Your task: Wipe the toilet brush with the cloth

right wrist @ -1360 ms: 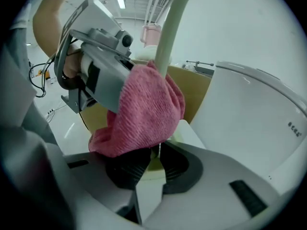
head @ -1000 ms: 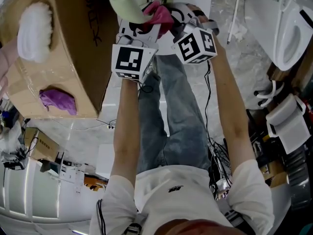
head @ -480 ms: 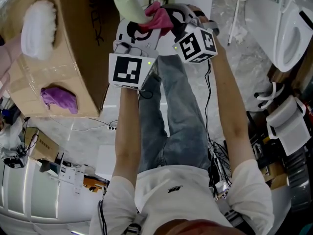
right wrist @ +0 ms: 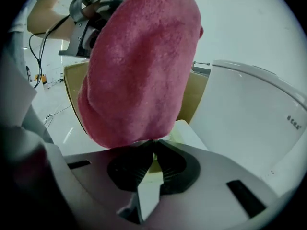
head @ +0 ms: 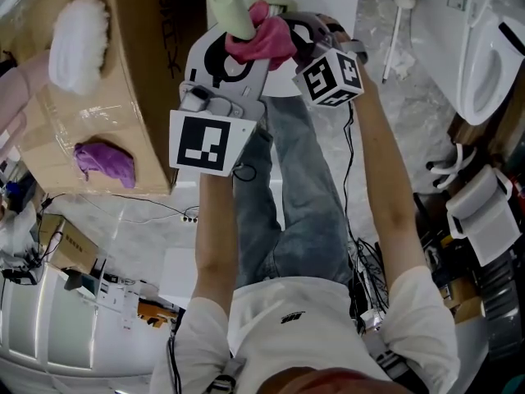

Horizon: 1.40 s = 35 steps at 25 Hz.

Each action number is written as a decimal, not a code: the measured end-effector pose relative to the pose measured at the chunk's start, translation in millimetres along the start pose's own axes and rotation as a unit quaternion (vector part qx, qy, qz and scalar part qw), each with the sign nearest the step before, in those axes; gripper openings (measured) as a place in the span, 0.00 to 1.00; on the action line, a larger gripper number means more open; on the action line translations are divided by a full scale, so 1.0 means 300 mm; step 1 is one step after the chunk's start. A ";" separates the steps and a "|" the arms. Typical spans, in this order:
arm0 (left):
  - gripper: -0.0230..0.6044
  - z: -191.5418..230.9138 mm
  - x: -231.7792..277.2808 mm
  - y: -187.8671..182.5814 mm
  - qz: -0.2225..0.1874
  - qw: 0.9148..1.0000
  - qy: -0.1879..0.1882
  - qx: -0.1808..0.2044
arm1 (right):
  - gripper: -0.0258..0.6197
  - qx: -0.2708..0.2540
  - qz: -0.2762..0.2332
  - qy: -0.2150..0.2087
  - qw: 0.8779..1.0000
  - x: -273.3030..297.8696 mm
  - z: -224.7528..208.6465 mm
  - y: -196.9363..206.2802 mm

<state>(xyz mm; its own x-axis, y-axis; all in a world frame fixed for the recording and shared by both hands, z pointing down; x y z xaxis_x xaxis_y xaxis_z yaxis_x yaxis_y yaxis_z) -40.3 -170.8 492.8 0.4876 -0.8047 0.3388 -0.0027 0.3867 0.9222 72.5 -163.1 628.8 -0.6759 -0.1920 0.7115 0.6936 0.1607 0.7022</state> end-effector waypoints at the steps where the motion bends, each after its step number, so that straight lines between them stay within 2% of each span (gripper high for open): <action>1: 0.21 0.000 -0.004 -0.019 -0.002 1.000 0.000 -0.001 | 0.08 0.000 0.001 0.000 1.000 -0.001 -0.001 0.000; 9: 0.22 0.007 -0.029 -0.129 -0.002 1.000 0.004 0.004 | 0.08 0.001 0.004 -0.001 1.000 0.002 0.001 -0.002; 13: 0.25 0.016 -0.037 -0.204 -0.027 0.999 0.014 -0.014 | 0.08 0.001 0.003 0.000 1.000 0.002 0.001 -0.001; 18: 0.26 0.021 -0.034 -0.252 -0.054 0.998 0.024 -0.013 | 0.08 0.001 0.004 0.002 1.000 0.000 0.000 0.000; 22: 0.26 0.019 -0.028 -0.216 -0.059 0.998 0.021 -0.005 | 0.08 0.001 0.003 0.002 1.000 0.001 0.001 0.003; 35: 0.17 0.000 0.020 0.012 -0.002 1.000 0.009 0.008 | 0.08 -0.003 -0.008 0.002 1.000 0.000 0.001 0.004</action>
<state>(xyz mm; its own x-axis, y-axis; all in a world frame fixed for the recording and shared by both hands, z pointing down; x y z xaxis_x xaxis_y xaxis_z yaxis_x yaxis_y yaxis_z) -37.3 -174.3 498.2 0.5039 -0.7975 0.3317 -0.0146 0.3761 0.9265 73.4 -162.6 629.7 -0.6854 -0.1991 0.7004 0.6846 0.1515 0.7130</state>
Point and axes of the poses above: the fingertips, and each gripper's own axes: x forward along the fingers, z to its left, y out of its underside, the point moved 8 cm from there along -x, backward along the fingers, and after that the axes turned 13 degrees about -y, right-handed, at the moved point
